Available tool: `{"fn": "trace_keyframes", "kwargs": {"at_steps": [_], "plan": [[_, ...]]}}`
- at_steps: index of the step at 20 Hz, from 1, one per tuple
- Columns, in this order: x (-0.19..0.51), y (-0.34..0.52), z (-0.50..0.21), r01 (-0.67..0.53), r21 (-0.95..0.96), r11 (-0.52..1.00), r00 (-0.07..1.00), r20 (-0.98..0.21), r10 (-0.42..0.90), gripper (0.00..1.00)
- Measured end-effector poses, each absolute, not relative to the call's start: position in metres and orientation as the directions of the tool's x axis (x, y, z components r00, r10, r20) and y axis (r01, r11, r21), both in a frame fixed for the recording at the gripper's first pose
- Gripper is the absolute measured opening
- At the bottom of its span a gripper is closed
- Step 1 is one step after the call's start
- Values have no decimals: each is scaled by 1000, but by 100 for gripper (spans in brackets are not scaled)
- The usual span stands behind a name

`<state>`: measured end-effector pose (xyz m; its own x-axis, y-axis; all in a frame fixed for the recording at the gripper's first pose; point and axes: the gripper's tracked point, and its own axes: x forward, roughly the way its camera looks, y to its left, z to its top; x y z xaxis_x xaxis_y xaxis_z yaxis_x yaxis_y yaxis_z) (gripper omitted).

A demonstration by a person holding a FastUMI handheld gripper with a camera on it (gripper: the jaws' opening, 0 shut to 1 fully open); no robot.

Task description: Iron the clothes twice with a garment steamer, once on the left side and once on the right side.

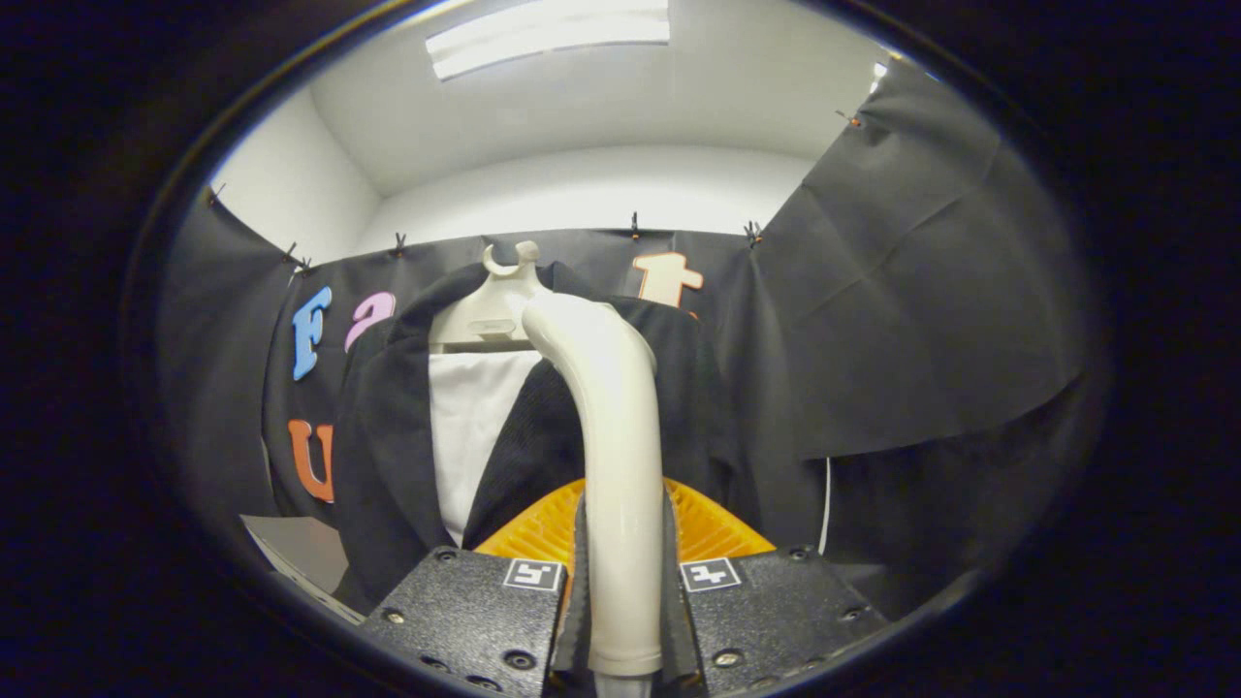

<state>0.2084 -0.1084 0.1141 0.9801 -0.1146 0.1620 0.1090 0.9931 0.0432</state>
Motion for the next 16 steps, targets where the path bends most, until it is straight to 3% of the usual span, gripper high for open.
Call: {"fn": "trace_keyframes", "kwargs": {"at_steps": [16], "plan": [[179,-100,59,209,3,978,977,45,-209,31]]}}
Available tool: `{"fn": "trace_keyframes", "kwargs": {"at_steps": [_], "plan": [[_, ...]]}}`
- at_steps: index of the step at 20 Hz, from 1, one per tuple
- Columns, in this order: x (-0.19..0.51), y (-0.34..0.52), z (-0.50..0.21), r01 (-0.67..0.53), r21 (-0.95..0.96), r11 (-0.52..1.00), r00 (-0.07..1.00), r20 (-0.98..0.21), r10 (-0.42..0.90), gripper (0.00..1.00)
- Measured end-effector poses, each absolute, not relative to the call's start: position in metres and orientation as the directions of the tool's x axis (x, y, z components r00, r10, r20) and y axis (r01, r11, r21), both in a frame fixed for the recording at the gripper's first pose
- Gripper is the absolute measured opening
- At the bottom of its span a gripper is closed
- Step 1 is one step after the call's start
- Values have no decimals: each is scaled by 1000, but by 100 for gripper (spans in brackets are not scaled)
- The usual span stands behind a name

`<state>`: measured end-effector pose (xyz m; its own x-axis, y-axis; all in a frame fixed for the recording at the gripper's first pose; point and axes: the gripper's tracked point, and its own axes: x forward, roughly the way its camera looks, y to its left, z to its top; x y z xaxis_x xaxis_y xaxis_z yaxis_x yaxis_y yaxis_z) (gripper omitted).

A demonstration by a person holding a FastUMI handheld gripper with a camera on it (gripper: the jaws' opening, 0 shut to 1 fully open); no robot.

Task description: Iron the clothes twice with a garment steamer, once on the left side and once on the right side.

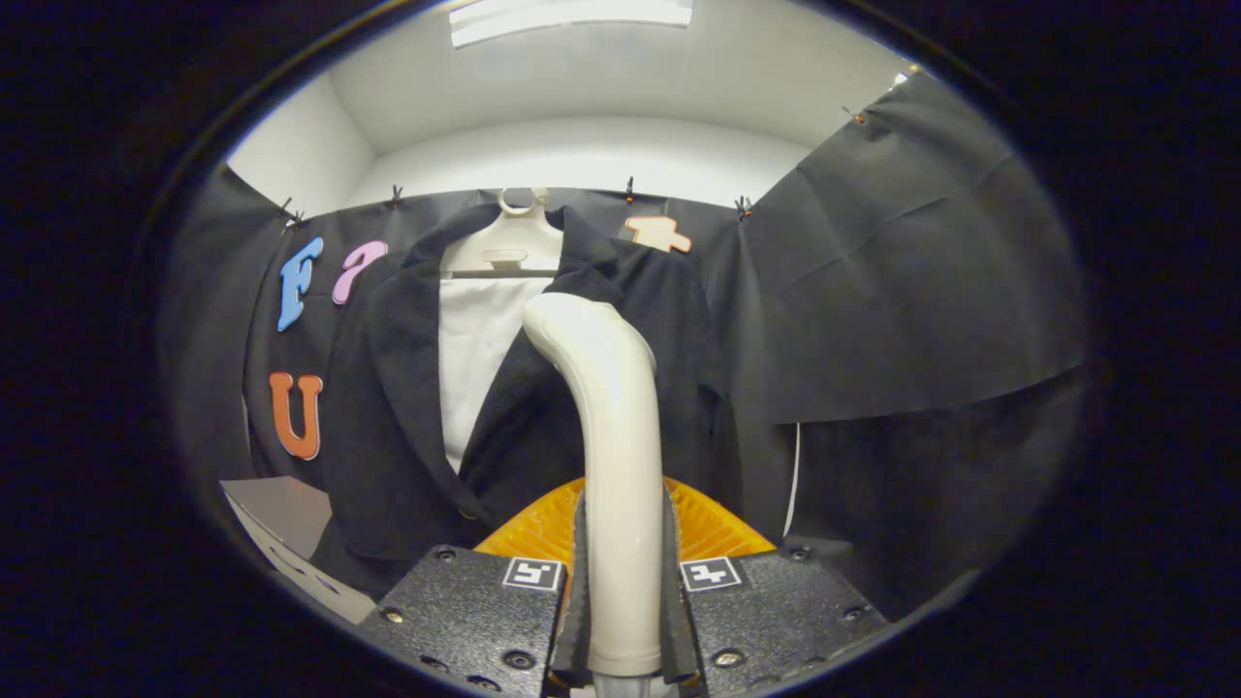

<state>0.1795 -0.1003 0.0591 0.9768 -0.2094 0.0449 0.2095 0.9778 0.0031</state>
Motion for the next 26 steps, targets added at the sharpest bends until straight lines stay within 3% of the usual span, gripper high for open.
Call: {"fn": "trace_keyframes", "kwargs": {"at_steps": [15,26], "plan": [[143,-88,-11,285,-69,956,952,-99,-291,31],[120,-73,-71,278,-116,954,927,-228,-298,31]]}}
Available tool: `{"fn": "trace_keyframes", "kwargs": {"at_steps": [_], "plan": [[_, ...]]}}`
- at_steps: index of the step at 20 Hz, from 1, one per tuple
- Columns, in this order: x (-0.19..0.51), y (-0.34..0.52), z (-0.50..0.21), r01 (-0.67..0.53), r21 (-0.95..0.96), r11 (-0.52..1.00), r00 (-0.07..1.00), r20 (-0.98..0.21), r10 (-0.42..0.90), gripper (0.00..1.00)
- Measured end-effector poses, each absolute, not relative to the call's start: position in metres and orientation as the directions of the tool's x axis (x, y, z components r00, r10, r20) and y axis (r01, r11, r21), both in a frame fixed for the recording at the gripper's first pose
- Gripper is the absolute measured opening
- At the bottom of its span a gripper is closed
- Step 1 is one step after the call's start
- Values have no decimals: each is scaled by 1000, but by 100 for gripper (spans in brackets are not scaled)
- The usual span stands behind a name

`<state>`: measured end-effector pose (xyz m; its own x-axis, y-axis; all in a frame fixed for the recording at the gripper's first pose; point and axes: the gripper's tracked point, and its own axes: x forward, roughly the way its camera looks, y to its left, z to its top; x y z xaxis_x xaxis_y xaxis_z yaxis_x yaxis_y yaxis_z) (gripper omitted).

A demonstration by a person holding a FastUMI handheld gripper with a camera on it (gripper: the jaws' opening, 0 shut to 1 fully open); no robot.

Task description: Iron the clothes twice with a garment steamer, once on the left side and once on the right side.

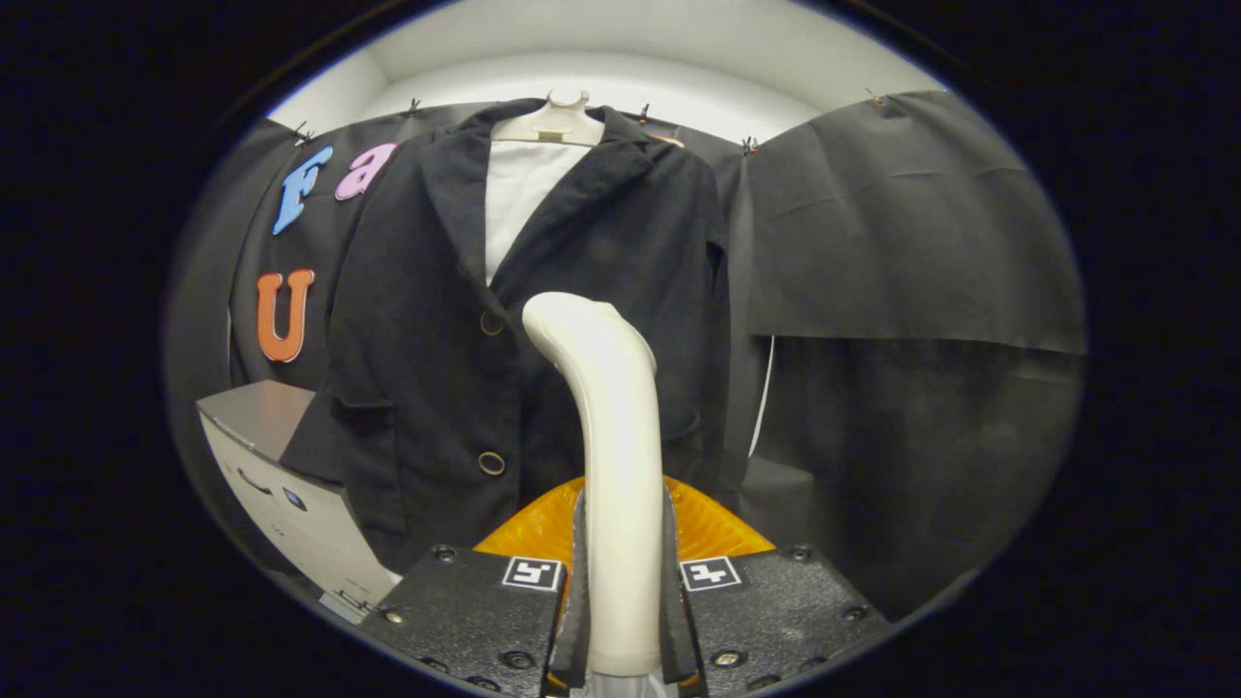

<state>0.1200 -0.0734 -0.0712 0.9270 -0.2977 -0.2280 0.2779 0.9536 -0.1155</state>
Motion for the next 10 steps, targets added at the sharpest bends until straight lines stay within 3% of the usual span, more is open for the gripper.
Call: {"fn": "trace_keyframes", "kwargs": {"at_steps": [10], "plan": [[100,-72,-125,277,-153,949,894,-321,-312,31]]}}
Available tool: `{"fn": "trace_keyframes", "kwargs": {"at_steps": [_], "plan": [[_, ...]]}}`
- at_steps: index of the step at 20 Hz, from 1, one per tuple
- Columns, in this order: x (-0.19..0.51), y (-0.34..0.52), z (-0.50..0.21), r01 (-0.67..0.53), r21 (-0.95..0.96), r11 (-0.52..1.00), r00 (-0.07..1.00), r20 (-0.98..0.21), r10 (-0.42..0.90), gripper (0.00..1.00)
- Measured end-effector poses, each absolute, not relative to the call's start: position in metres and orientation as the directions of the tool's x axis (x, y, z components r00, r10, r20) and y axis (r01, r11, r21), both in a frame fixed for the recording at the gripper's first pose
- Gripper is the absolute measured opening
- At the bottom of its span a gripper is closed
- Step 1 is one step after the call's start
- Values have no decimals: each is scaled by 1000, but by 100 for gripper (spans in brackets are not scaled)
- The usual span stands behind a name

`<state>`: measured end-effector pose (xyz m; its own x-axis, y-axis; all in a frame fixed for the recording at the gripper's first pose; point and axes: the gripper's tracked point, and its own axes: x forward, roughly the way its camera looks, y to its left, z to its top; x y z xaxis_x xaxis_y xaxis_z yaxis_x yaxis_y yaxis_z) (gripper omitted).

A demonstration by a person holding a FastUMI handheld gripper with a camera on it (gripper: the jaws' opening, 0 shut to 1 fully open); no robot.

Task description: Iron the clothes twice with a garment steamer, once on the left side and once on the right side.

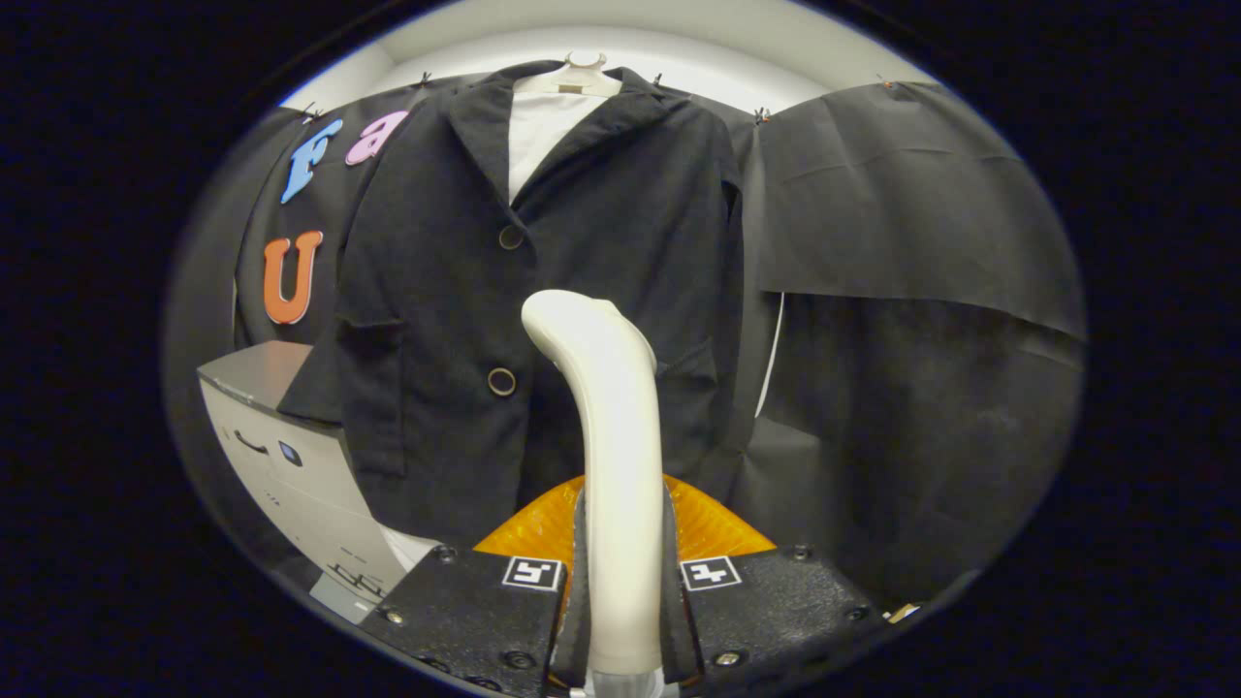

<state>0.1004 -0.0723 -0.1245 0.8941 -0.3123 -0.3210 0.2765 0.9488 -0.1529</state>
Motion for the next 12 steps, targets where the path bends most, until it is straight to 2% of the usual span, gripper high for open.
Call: {"fn": "trace_keyframes", "kwargs": {"at_steps": [12], "plan": [[69,-76,-196,292,-157,944,820,-467,-331,31]]}}
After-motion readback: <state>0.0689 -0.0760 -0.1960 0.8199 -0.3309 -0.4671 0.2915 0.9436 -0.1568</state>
